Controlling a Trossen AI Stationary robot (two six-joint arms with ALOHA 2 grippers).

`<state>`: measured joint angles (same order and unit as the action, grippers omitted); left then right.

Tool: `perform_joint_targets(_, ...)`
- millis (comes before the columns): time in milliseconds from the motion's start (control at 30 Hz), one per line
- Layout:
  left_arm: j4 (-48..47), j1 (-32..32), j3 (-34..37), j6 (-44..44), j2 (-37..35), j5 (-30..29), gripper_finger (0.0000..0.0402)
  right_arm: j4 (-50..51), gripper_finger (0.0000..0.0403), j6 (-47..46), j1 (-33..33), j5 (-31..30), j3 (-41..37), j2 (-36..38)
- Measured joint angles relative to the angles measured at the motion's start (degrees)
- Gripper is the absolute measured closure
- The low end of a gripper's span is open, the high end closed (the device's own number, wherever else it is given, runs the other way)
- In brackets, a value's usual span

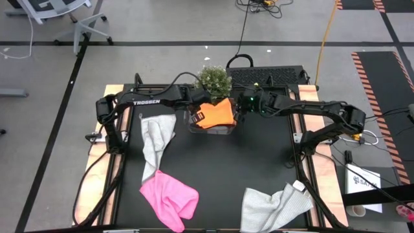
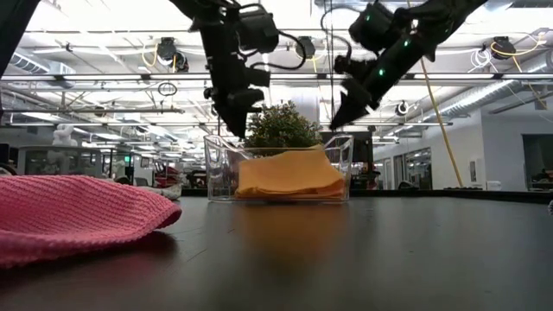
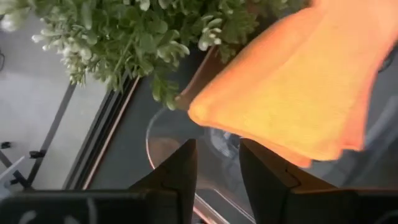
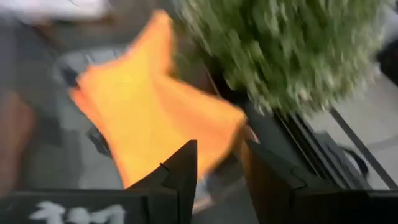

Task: Fold microfiber towels
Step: Put the orange microfiber towel into the transparent bin

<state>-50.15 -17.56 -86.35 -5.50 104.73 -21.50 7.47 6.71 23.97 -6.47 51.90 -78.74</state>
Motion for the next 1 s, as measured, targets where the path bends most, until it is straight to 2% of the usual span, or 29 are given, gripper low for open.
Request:
perform_joint_targets(167,-2.1,3.1,0.0,-3.4,-2.5,-0.7,0.0284,-0.7,0.0289,-1.1,-3.9,2.6,0.4,1.2)
perform_joint_targets(300,-3.7,6.1,0.0,-4.3,-4.2,-4.3,0.0293,4.5,0.0346,-1.4,-5.9,5.3,5.3,-1.2)
perform_joint_targets(400,-5.1,8.0,0.0,-5.0,-5.4,-7.9,0.0299,10.9,0.0393,0.9,-7.0,5.3,11.9,-5.2)
perform_joint_targets(600,-12.7,10.7,0.0,-11.3,-9.6,-14.4,0.0304,21.0,0.0401,7.4,-6.8,6.6,26.6,-16.9)
perform_joint_targets(733,-20.5,11.9,0.0,-19.5,-13.9,-15.1,0.0305,26.6,0.0402,9.6,-7.2,6.7,32.3,-24.8)
perform_joint_targets(800,-23.9,12.9,0.0,-22.8,-16.0,-15.5,0.0305,28.1,0.0402,11.6,-7.6,6.2,33.0,-27.7)
perform_joint_targets(933,-28.2,14.8,0.0,-26.6,-19.5,-18.9,0.0305,28.6,0.0403,16.6,-8.7,-2.4,33.0,-31.6)
perform_joint_targets(1000,-28.6,15.5,0.0,-27.4,-20.9,-20.6,0.0305,28.3,0.0403,18.2,-8.8,-4.0,33.0,-32.5)
